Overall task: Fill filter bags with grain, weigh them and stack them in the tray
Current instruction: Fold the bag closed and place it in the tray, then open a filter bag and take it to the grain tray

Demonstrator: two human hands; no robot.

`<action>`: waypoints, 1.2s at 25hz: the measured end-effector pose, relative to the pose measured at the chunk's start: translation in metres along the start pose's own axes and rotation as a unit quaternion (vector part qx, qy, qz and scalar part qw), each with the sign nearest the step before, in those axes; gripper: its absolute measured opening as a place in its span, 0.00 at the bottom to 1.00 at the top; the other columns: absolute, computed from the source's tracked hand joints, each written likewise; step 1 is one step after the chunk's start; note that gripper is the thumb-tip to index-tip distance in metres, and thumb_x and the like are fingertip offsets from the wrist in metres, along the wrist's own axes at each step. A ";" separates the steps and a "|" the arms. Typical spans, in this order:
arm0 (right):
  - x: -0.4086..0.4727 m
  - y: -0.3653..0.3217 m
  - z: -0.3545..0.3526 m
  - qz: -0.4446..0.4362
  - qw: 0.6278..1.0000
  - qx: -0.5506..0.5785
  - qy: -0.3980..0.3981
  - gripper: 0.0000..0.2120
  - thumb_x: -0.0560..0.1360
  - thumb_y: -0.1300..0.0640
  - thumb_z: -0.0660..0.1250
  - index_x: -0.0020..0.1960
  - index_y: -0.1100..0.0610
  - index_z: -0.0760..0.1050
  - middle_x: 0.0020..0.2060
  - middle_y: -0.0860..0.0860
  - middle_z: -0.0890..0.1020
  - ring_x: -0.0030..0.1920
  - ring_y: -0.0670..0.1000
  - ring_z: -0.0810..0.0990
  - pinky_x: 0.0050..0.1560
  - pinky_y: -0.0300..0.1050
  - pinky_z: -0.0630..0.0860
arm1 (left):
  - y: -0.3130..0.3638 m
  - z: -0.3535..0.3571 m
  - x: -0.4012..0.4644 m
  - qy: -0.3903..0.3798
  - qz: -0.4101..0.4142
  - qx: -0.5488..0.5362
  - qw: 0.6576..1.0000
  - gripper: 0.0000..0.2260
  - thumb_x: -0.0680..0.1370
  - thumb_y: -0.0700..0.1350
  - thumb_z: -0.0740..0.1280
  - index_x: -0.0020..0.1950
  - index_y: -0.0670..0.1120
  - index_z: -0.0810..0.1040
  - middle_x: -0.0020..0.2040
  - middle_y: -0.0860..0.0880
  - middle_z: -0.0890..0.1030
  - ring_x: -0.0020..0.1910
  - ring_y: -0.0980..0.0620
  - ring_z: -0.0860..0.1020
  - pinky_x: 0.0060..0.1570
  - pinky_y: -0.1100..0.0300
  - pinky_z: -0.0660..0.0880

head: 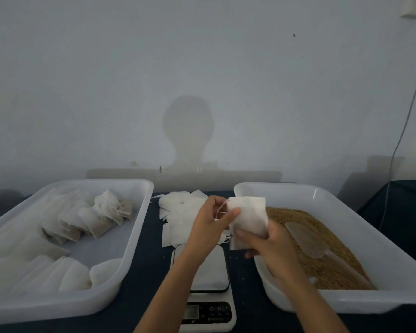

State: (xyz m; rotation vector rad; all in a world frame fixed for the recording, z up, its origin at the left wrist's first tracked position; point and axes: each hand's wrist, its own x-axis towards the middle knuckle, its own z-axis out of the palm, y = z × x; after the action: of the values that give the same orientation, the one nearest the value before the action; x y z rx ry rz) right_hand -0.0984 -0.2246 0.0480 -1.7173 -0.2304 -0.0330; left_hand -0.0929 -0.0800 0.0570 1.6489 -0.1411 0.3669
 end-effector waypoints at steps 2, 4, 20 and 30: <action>0.008 -0.005 -0.044 0.027 0.988 -0.151 0.033 0.15 0.69 0.55 0.75 0.52 0.52 0.74 0.39 0.48 0.82 0.32 0.46 0.82 0.27 0.35 0.76 | -0.006 0.014 0.002 -0.044 -0.039 0.014 0.998 0.10 0.77 0.46 0.68 0.55 0.46 0.72 0.48 0.53 0.80 0.45 0.57 0.78 0.41 0.67 0.77; 0.016 -0.006 -0.084 0.068 0.959 -0.273 0.024 0.17 0.69 0.57 0.76 0.54 0.52 0.73 0.41 0.48 0.80 0.36 0.49 0.82 0.31 0.44 0.81 | -0.016 0.023 0.001 -0.069 -0.052 0.047 0.995 0.10 0.77 0.46 0.68 0.55 0.48 0.71 0.49 0.54 0.80 0.44 0.60 0.78 0.42 0.69 0.75; 0.033 -0.010 -0.128 0.099 0.792 -0.585 -0.148 0.20 0.68 0.57 0.75 0.58 0.55 0.76 0.53 0.49 0.80 0.51 0.49 0.80 0.51 0.44 0.80 | -0.030 0.087 0.013 -0.158 0.097 0.291 0.939 0.13 0.74 0.43 0.69 0.58 0.50 0.79 0.58 0.54 0.80 0.57 0.56 0.75 0.58 0.63 0.70; 0.039 -0.018 -0.132 0.086 0.753 -0.636 -0.148 0.21 0.67 0.55 0.76 0.59 0.52 0.76 0.54 0.47 0.79 0.53 0.49 0.78 0.55 0.44 0.76 | -0.033 0.100 0.016 -0.123 0.084 0.290 0.945 0.04 0.76 0.45 0.68 0.49 0.49 0.80 0.46 0.53 0.83 0.41 0.59 0.76 0.38 0.69 0.68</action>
State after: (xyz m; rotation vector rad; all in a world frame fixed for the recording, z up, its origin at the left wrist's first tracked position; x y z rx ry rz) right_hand -0.0486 -0.3458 0.0925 -3.1257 -0.3102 0.2909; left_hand -0.0520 -0.1730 0.0240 2.2735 -0.3931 0.3482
